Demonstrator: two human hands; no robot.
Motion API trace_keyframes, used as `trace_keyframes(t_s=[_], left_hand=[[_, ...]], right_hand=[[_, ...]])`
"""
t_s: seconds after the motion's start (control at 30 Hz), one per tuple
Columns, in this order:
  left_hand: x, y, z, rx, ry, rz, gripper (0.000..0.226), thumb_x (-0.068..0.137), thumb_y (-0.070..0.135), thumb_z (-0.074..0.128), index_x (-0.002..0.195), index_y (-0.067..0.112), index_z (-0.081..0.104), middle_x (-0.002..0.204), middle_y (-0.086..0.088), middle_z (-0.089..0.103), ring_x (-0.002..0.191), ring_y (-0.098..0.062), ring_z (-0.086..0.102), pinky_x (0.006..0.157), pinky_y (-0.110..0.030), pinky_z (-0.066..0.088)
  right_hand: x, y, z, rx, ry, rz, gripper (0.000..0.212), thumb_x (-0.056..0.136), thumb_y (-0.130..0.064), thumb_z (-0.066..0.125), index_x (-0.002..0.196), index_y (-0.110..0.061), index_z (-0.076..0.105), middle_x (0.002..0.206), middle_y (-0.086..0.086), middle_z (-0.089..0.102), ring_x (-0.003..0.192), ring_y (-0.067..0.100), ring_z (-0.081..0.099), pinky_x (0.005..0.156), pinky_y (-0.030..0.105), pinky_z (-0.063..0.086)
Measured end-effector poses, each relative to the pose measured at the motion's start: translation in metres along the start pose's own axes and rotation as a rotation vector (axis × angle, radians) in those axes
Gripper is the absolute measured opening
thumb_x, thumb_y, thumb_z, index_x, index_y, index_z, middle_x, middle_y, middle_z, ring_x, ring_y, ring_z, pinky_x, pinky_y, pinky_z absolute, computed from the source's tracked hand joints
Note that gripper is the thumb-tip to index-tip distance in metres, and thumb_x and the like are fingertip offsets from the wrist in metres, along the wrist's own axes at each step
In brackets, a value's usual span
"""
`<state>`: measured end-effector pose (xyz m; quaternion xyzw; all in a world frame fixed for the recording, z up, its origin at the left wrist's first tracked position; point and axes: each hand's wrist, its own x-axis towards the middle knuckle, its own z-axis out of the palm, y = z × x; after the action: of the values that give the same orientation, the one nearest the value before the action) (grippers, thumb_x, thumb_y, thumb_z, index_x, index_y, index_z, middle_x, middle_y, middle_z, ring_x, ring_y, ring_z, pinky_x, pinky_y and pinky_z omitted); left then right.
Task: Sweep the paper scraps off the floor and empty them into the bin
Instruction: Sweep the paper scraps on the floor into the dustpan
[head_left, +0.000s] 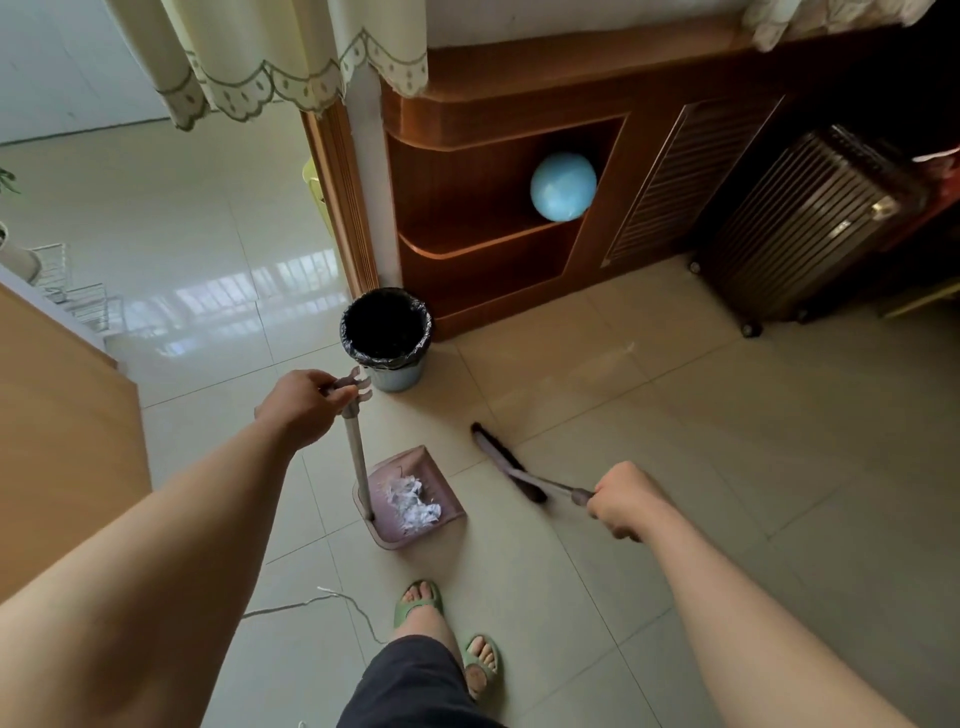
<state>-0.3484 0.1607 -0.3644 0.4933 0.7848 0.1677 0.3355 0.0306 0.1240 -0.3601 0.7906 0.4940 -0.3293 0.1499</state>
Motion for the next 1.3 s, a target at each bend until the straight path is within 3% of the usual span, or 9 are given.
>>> trace_keyframes(t_s=[0.17,0.27,0.33,0.43,0.57,0.73,0.87,1.07,1.3], left_hand=[[-0.004,-0.002,0.005,0.009,0.006,0.011,0.025,0.093,0.040,0.062,0.071,0.028,0.064,0.071,-0.001,0.066,0.075,-0.028,0.058,0.083,-0.042,0.050],[-0.006,-0.005,0.007,0.011,0.000,0.004,0.026,0.093,0.040,0.062,0.070,0.028,0.063,0.073,-0.001,0.066,0.077,-0.028,0.059,0.086,-0.043,0.050],[-0.007,-0.008,0.007,0.014,-0.005,-0.008,0.028,0.093,0.039,0.062,0.068,0.026,0.063,0.067,0.000,0.062,0.071,-0.026,0.055,0.082,-0.041,0.049],[-0.007,-0.011,0.004,-0.008,-0.021,-0.025,0.029,0.092,0.037,0.063,0.067,0.022,0.064,0.061,0.001,0.057,0.065,-0.024,0.050,0.072,-0.034,0.039],[-0.008,-0.018,-0.001,-0.028,-0.054,-0.043,0.030,0.092,0.036,0.064,0.065,0.023,0.064,0.062,0.003,0.060,0.066,-0.023,0.052,0.075,-0.038,0.044],[-0.008,-0.037,-0.013,-0.040,-0.085,-0.068,0.032,0.093,0.037,0.063,0.065,0.021,0.062,0.060,0.010,0.058,0.068,-0.023,0.052,0.078,-0.039,0.044],[-0.002,-0.047,-0.025,-0.057,-0.112,-0.073,0.032,0.093,0.037,0.063,0.066,0.020,0.062,0.061,0.010,0.059,0.071,-0.024,0.053,0.087,-0.046,0.048],[0.001,-0.051,-0.035,0.010,-0.178,-0.043,0.036,0.095,0.039,0.059,0.066,0.018,0.058,0.063,0.007,0.057,0.077,-0.028,0.057,0.089,-0.045,0.048],[0.006,-0.052,-0.068,0.042,-0.070,-0.043,0.025,0.098,0.042,0.053,0.083,0.024,0.061,0.068,0.012,0.058,0.085,-0.023,0.056,0.089,-0.039,0.040]], right_hand=[[-0.028,-0.020,-0.017,0.042,-0.083,-0.047,0.037,0.081,-0.039,0.074,0.065,-0.012,0.054,0.048,0.004,0.047,0.034,0.017,0.035,0.041,0.016,0.027],[-0.040,-0.022,-0.044,0.156,-0.069,-0.033,0.020,0.077,-0.016,0.069,0.067,-0.008,0.053,0.051,0.011,0.048,0.042,0.019,0.037,0.045,0.020,0.027],[-0.049,-0.022,-0.059,0.183,-0.044,-0.035,0.013,0.075,-0.011,0.068,0.072,-0.007,0.056,0.057,0.013,0.049,0.050,0.021,0.038,0.048,0.023,0.028],[-0.057,-0.026,-0.069,0.174,-0.010,-0.030,0.016,0.076,-0.013,0.067,0.071,-0.006,0.054,0.051,0.011,0.046,0.046,0.019,0.034,0.048,0.023,0.027],[-0.049,-0.043,-0.050,0.043,0.025,0.000,0.039,0.082,-0.033,0.071,0.062,-0.007,0.049,0.039,0.005,0.046,0.035,0.018,0.037,0.043,0.019,0.030],[-0.047,-0.076,0.001,-0.012,0.090,-0.002,0.031,0.086,-0.025,0.063,0.062,-0.011,0.049,0.053,0.004,0.053,0.044,0.017,0.047,0.042,0.019,0.031],[-0.062,-0.104,0.023,-0.019,-0.019,-0.010,0.029,0.087,-0.021,0.063,0.063,-0.013,0.047,0.059,0.004,0.053,0.049,0.019,0.049,0.041,0.021,0.034],[-0.084,-0.130,-0.017,-0.025,-0.011,0.029,0.046,0.077,-0.041,0.077,0.061,-0.010,0.048,0.049,0.006,0.048,0.037,0.019,0.037,0.044,0.020,0.029],[-0.086,-0.149,-0.038,0.050,0.053,0.063,0.039,0.074,-0.028,0.080,0.061,-0.008,0.049,0.036,0.005,0.044,0.038,0.019,0.035,0.049,0.023,0.029]])
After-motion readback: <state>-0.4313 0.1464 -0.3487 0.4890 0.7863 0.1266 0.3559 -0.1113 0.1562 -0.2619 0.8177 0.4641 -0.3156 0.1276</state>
